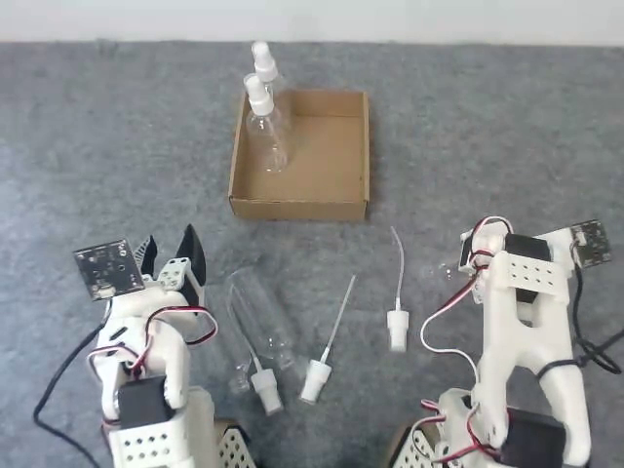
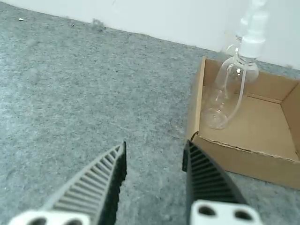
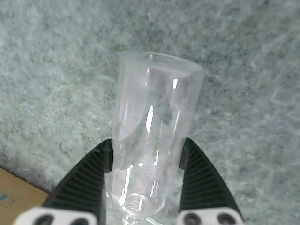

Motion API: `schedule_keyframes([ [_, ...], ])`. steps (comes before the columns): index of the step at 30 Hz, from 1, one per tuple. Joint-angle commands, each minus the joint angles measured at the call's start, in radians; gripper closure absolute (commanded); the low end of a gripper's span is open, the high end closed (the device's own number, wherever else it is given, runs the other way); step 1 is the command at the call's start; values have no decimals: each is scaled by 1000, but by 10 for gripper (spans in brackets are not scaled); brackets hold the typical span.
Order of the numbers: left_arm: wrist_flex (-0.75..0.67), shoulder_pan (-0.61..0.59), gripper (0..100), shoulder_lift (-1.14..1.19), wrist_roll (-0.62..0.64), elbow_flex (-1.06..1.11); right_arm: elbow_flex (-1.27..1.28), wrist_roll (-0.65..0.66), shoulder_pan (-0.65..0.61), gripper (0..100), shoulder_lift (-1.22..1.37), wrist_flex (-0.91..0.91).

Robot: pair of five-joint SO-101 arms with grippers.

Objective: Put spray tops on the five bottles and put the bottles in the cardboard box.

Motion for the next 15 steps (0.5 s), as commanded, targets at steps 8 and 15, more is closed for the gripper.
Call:
schedule_keyframes([
  [8, 5, -5, 816, -17, -6, -13, 17, -12, 13, 973, -53, -22],
  [15, 5, -5, 816, -17, -6, -13, 17, -15, 8, 921, -53, -24],
])
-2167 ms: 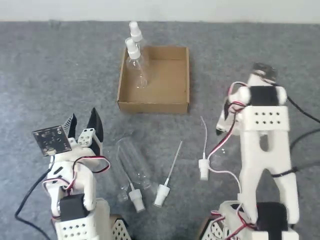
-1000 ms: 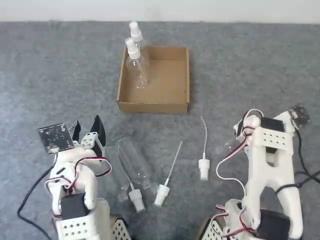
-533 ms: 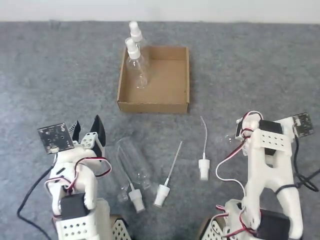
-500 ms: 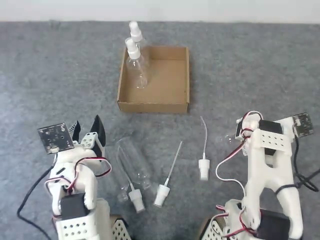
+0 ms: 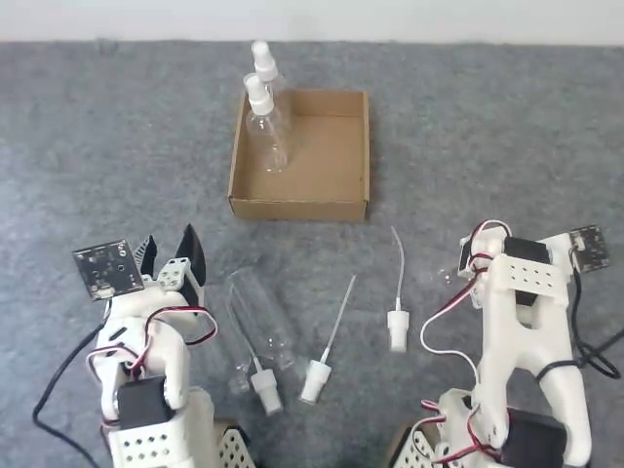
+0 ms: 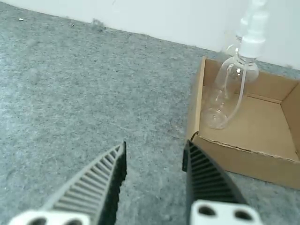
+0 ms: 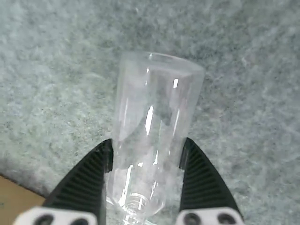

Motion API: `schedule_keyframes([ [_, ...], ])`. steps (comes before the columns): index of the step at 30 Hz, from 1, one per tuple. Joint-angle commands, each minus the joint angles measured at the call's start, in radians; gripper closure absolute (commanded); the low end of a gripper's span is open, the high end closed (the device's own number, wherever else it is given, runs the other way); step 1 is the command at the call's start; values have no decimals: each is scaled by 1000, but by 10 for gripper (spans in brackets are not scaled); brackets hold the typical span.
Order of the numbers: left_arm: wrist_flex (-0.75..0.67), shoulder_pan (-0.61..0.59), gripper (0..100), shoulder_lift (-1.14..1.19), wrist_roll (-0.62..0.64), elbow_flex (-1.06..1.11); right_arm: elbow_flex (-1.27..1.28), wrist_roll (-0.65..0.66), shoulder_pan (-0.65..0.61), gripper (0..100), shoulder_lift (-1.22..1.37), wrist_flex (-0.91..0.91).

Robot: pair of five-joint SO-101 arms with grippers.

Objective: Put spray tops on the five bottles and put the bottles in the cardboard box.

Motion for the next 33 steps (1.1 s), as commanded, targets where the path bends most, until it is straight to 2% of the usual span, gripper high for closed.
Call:
schedule_keyframes([
  [1, 5, -5, 816, -17, -6, -13, -11, -11, 4, 893, -53, -21],
  [7, 5, -5, 816, -17, -6, -13, -9, -5, -42, 762, -44, -15],
  [22, 5, -3, 816, -17, -9, -12, -8, 5, -67, 757, -68, -16],
  [33, 5, -3, 816, -17, -9, -12, -5, 249, -64, 757, -403, 77],
])
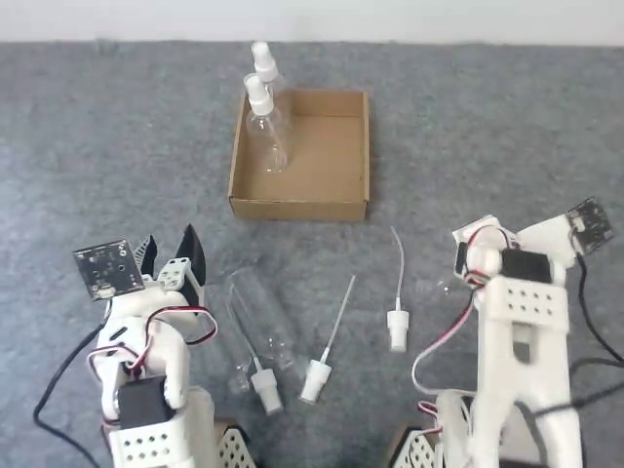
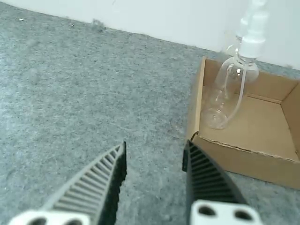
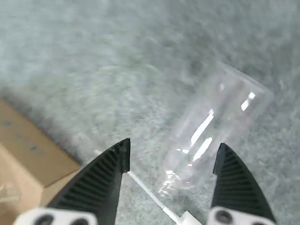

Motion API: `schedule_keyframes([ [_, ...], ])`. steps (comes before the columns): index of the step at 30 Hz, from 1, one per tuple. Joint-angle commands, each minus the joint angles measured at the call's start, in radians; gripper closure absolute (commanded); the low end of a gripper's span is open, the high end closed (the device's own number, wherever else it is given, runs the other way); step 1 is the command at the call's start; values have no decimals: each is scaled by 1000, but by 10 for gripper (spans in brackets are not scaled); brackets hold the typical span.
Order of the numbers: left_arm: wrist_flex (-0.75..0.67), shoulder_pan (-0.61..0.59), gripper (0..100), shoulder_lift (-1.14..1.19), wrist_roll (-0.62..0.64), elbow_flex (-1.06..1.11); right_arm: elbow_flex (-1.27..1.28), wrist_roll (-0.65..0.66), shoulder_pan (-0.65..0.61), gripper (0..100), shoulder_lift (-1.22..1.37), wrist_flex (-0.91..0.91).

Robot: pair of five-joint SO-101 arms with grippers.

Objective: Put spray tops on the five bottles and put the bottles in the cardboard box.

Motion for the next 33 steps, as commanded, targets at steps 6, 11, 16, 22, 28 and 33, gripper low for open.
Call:
schedule_keyframes([
  [6, 6, -3, 816, -17, -9, -12, 21, 152, -8, 757, -255, 19],
  [11, 6, -3, 816, -17, -9, -12, 32, 295, -2, 883, -341, 21],
  [16, 6, -3, 816, -17, -9, -12, 26, 428, -10, 941, -404, 42],
  [22, 6, -5, 816, -17, -9, -12, -80, 713, -73, 891, -410, 303],
  [28, 6, -5, 816, -17, -9, -12, -226, 1042, -96, 891, -410, 513],
  [33, 6, -5, 816, -17, -9, -12, -241, 1171, -90, 891, -420, 530],
])
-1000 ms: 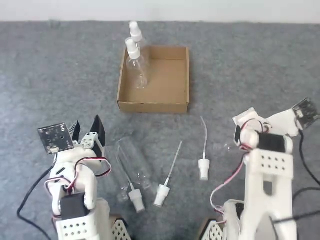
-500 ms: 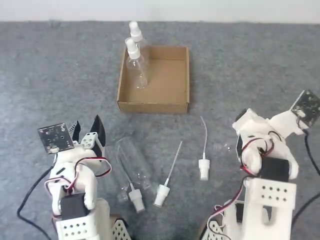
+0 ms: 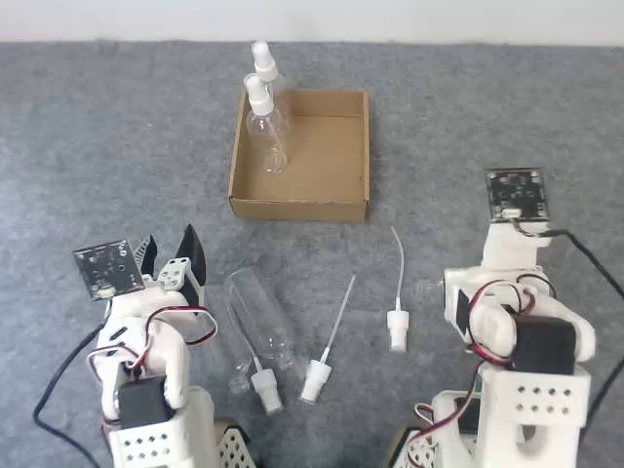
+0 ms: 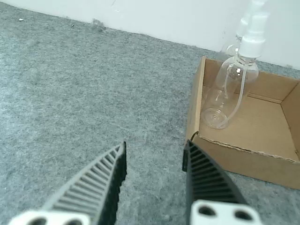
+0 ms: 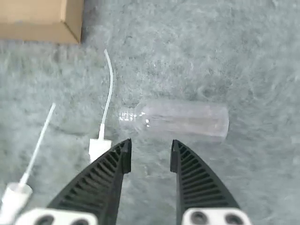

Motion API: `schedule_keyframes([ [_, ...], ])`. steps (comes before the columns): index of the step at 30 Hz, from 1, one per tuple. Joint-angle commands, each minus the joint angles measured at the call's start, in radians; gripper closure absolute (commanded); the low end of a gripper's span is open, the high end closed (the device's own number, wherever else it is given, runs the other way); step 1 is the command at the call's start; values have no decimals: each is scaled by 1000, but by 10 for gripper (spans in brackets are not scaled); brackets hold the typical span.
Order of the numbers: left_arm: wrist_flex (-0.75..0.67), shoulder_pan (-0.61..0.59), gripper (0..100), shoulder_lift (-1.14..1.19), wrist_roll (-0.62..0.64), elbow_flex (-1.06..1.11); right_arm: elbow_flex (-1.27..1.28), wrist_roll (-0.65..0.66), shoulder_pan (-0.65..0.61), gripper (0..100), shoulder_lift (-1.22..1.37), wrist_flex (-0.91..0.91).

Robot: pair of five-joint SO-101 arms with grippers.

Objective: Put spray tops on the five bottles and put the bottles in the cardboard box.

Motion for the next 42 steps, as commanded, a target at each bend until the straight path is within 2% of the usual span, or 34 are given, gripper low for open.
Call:
schedule_keyframes([
  [1, 6, -5, 816, -17, -9, -12, -71, 130, -4, 891, -27, 8],
  [10, 6, -5, 816, -17, -9, -12, -44, 493, -10, 885, -16, 5],
  [14, 3, -55, 816, -17, -9, -12, -20, 618, -7, 885, -16, 1],
  [18, 2, -61, 816, -17, -9, -12, -8, 689, -5, 876, -7, -1],
  [26, 2, -61, 816, -17, -9, -12, -12, 727, -10, 686, 205, -12],
  [33, 2, -61, 814, -17, -9, -12, -12, 861, -7, 683, 338, -74],
  [42, 2, -61, 814, -17, -9, -12, -12, 970, -10, 682, 464, -165],
])
